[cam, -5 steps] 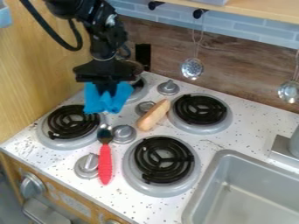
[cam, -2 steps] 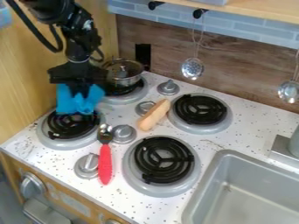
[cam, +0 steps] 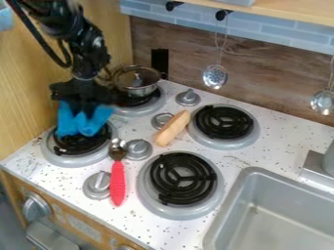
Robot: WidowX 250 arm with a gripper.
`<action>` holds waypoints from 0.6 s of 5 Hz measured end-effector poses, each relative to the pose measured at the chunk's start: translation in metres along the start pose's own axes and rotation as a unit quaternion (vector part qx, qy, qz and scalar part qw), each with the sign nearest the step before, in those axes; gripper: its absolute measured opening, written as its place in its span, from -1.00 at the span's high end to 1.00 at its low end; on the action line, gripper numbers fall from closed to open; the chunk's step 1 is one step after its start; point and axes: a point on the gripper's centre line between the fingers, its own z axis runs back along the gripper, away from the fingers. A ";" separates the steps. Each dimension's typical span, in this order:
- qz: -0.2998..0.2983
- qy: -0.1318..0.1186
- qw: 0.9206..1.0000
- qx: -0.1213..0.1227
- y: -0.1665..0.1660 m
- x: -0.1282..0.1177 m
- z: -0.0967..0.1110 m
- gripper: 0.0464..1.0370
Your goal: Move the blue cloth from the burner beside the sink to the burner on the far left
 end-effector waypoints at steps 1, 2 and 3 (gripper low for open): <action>-0.007 -0.014 1.000 0.007 0.002 0.001 -0.003 -0.30; -0.020 -0.025 0.999 0.008 0.004 -0.005 -0.002 -0.84; -0.025 -0.030 0.998 -0.055 -0.009 0.000 0.024 -0.94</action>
